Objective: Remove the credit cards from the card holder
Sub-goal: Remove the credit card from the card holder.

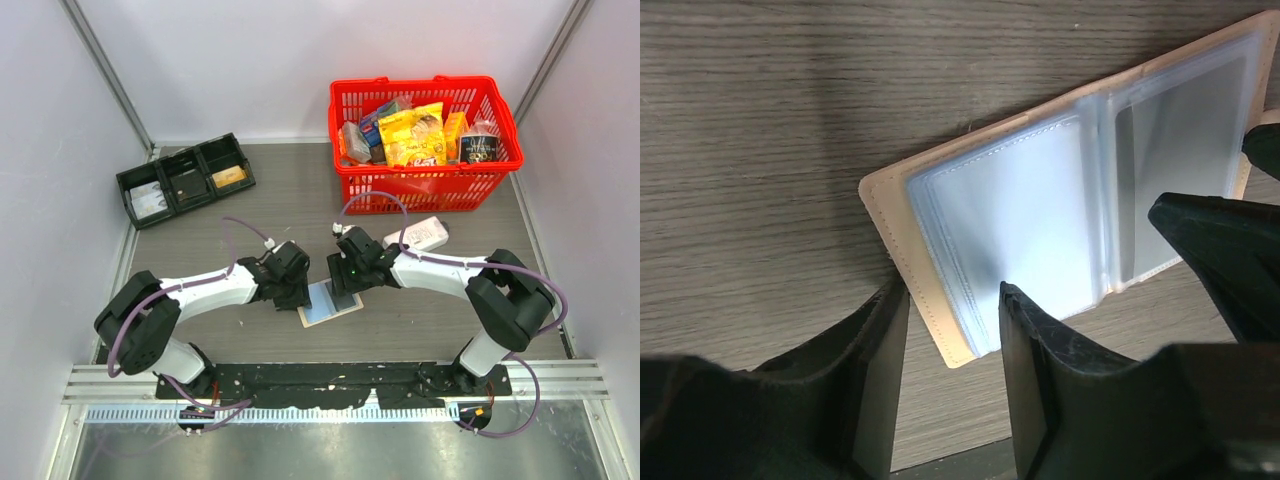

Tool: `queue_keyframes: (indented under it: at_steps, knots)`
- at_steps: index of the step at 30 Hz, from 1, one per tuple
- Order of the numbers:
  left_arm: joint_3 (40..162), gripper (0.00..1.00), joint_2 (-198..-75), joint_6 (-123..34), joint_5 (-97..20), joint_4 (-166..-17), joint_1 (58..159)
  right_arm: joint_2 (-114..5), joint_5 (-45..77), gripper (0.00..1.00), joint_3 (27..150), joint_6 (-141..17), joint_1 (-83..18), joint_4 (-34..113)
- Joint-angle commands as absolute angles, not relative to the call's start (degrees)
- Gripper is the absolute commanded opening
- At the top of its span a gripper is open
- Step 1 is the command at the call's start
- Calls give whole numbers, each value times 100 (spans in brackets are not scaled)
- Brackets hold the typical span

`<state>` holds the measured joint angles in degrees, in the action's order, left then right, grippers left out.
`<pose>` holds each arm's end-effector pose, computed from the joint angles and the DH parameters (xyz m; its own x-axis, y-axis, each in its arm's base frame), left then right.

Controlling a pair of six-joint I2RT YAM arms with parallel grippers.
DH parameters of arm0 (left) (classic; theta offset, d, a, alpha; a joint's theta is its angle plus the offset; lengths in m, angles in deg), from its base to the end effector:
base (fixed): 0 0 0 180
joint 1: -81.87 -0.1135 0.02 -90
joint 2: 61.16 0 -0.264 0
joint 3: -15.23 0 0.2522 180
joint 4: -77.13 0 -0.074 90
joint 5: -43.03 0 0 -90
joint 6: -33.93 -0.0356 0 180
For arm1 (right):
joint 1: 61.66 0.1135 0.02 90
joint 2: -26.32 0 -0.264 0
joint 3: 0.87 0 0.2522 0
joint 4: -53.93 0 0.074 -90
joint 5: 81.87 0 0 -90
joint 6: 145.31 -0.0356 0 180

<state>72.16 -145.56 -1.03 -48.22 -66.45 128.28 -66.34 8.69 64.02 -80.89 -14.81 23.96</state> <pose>0.1841 -0.1923 0.1615 -0.9428 -0.1980 -0.2682 -0.0963 0.9320 -0.3495 0.2144 0.2293 0.1670 -0.8382 -0.2628 -0.4779 -0.4115 0.8798 0.2379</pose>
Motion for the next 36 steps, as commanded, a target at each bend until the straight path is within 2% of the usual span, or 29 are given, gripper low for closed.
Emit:
queue_keyframes:
  at_steps: [1,8,19,26,36]
  knots:
    - [7293,43,-14676,-167,-4776,-6696,12906,-6658,1103,59,6360,-8088,-1481,2567]
    - [7284,37,-14711,-167,-4767,-6705,12924,-6483,1288,52,6413,-8088,-1490,2540]
    - [7284,37,-14729,-149,-4723,-6766,12942,-6104,1560,48,6597,-8123,-1473,2347]
    - [7240,36,-14676,-123,-4723,-6819,12942,-6034,1920,50,6624,-8176,-1481,2408]
    - [7161,37,-14597,-70,-4723,-6915,12950,-5972,2307,59,6571,-8282,-1490,2628]
